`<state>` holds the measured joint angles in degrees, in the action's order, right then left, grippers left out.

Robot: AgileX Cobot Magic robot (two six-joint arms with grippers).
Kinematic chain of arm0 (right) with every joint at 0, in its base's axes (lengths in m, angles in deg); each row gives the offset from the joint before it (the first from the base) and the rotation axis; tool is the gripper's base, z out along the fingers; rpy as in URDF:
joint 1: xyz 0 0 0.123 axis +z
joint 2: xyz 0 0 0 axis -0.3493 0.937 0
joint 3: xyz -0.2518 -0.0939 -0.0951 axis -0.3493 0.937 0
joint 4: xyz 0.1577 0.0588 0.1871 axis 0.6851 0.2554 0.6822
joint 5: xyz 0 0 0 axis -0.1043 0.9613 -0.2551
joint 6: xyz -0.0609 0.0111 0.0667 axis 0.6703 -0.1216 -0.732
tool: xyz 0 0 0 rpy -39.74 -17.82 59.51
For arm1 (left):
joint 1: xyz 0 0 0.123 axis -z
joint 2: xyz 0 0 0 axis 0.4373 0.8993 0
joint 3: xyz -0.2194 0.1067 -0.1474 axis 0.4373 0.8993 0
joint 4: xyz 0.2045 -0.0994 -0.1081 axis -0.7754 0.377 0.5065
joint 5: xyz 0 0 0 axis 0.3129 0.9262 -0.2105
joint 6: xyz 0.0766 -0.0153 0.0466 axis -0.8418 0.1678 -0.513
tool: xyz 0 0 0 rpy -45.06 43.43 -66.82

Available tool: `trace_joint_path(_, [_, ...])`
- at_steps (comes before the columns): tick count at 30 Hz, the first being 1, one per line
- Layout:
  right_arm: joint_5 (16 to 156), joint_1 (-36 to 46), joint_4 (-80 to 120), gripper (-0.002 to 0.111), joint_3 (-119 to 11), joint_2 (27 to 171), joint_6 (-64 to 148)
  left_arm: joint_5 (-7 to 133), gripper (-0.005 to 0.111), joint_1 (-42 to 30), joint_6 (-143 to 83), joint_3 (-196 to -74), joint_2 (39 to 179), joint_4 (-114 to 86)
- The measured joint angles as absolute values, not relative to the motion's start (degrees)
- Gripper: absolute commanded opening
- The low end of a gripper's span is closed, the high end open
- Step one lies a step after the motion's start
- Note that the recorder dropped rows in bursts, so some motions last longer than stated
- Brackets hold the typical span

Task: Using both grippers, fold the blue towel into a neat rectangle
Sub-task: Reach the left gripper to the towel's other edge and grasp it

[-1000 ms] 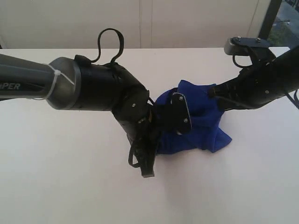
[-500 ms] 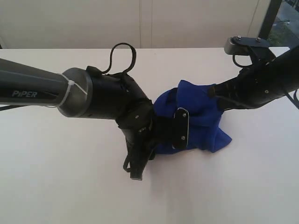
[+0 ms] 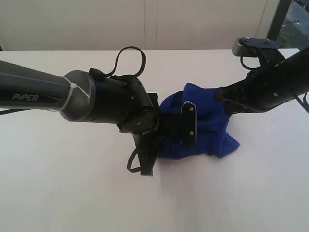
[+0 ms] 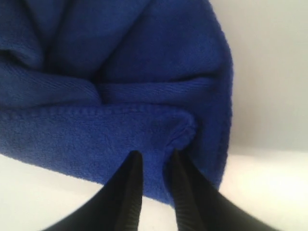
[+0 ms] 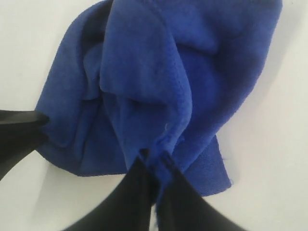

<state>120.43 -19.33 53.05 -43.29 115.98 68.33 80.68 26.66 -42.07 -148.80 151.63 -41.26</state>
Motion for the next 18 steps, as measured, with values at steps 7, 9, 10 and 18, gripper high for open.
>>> trace_joint_path(7, [120.43, -19.33, 53.05, 0.000, -43.29, 115.98, 68.33, 78.88, 0.028, 26.66, -39.57, -148.80, 151.63, -42.00])
trace_joint_path(9, [120.43, -19.33, 53.05, 0.000, -43.29, 115.98, 68.33, 78.88, 0.028, 26.66, -39.44, -148.80, 151.63, -42.00])
trace_joint_path(10, [120.43, -19.33, 53.05, 0.000, -43.29, 115.98, 68.33, 78.88, 0.030, 26.66, -39.44, -148.80, 151.63, -41.86])
trace_joint_path(18, [120.43, -19.33, 53.05, 0.000, -43.29, 115.98, 68.33, 78.99, 0.051, 26.66, -39.44, -148.80, 151.63, -41.36])
